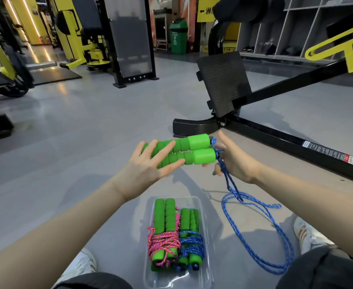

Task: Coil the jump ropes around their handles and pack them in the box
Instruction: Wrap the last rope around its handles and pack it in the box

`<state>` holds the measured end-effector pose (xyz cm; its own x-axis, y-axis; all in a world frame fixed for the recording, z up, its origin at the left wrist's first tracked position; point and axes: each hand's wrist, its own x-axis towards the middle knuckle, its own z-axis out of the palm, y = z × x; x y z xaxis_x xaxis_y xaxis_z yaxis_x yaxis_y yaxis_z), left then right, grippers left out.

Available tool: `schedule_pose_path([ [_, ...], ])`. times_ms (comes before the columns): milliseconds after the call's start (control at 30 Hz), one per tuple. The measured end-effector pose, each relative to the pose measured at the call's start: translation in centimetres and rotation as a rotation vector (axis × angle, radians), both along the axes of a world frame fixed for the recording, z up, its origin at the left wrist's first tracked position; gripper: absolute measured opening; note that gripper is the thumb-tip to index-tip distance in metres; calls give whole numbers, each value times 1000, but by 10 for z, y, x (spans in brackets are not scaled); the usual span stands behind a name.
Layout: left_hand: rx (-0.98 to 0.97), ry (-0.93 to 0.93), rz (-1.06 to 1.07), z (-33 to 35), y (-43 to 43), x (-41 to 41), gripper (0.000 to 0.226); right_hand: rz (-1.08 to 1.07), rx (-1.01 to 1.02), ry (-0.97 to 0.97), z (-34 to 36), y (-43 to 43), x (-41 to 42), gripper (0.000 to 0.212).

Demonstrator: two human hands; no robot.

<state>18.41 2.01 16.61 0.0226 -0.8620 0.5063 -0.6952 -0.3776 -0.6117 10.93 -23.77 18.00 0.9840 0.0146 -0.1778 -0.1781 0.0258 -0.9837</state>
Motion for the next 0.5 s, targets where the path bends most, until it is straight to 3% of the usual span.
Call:
schedule_pose_path([
  [133,-177,25,10,6,-2,3,54,-281,-177,-128,-1,-3,0,43],
  [233,-246,39,-70,13,-13,-7,43,-583,-131,-258,-3,1,13,41],
  [300,-249,59,-90,15,-23,-11,47,-673,-118,-269,-7,11,21,40],
  [433,-265,57,33,23,-16,13,66,-532,-172,-273,-12,34,13,52],
  [500,-243,25,153,28,8,31,67,-315,-261,-223,-15,31,7,38],
])
